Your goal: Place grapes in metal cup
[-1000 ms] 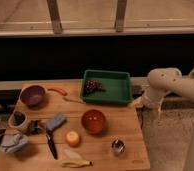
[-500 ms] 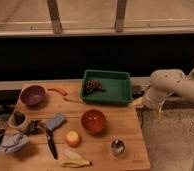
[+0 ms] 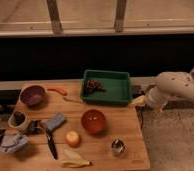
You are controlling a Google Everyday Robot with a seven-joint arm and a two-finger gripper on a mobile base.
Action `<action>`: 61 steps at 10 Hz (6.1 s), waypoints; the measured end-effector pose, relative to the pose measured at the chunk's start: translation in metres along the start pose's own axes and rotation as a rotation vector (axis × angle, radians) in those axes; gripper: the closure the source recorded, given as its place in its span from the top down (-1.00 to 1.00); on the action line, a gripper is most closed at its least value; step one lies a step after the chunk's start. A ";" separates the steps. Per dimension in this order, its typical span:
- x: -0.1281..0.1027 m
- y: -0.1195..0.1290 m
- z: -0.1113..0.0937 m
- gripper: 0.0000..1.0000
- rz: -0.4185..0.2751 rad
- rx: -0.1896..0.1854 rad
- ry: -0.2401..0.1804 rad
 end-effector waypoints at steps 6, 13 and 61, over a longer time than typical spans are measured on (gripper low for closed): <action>-0.048 0.117 -0.004 0.60 -0.190 0.014 -0.138; -0.056 0.174 -0.012 0.60 -0.300 -0.002 -0.211; -0.116 0.291 0.188 -0.67 -0.182 -0.209 -0.095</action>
